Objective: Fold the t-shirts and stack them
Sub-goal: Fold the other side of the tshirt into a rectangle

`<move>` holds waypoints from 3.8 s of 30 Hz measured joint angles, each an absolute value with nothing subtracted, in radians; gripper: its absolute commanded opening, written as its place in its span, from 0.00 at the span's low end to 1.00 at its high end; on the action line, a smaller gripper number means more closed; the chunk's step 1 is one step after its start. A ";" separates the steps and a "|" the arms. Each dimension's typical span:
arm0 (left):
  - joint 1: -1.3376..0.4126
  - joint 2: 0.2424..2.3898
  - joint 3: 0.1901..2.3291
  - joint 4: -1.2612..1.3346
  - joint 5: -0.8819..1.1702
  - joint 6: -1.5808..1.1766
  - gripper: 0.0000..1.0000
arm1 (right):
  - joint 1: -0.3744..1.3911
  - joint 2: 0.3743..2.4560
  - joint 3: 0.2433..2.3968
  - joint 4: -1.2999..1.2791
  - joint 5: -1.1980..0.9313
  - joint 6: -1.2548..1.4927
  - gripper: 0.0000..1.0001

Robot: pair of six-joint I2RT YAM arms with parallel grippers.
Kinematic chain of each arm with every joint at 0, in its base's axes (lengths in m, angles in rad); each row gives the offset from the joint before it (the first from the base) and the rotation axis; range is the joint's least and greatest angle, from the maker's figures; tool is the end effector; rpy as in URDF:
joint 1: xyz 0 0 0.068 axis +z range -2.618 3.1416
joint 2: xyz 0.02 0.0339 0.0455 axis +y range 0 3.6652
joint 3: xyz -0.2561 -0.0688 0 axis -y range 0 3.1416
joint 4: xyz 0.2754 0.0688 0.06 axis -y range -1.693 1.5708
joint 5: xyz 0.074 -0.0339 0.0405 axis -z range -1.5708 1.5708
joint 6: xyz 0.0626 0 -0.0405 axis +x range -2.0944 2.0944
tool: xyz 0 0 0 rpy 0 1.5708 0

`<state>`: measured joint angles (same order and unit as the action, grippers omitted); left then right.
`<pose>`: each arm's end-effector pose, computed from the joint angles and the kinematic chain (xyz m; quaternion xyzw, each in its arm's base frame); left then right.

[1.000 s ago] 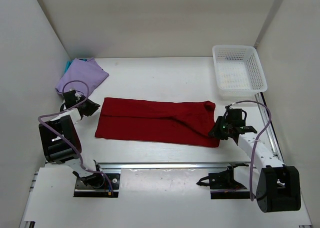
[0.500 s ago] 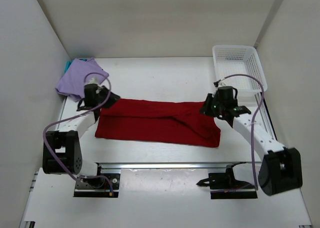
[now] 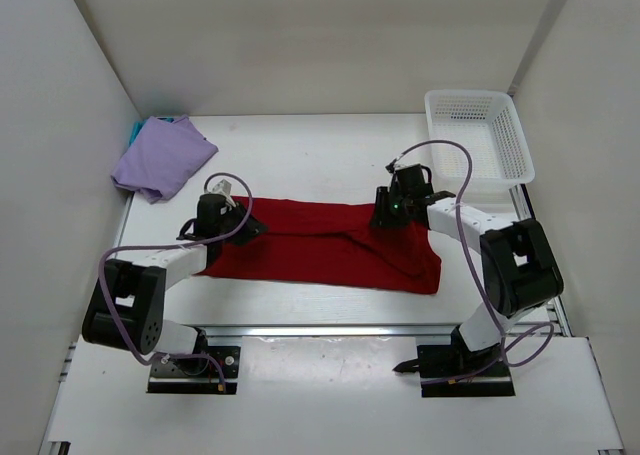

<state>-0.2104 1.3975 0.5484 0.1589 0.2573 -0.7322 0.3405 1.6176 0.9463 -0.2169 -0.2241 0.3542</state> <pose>0.2965 -0.0796 0.1130 -0.1786 0.8809 -0.2953 0.3239 0.3442 0.1367 0.1402 -0.0310 0.9366 0.2123 0.2769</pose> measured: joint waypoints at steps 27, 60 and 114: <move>-0.205 1.310 0.531 0.241 0.279 -0.798 0.30 | 0.679 1.388 0.833 -0.407 -0.313 0.503 0.23; 0.108 1.816 0.741 0.316 0.438 -0.894 0.27 | -0.005 1.607 0.780 0.102 -0.524 0.550 0.00; 0.103 1.737 0.656 0.347 0.386 -0.930 0.25 | 0.065 1.731 0.852 0.250 -0.249 0.636 0.24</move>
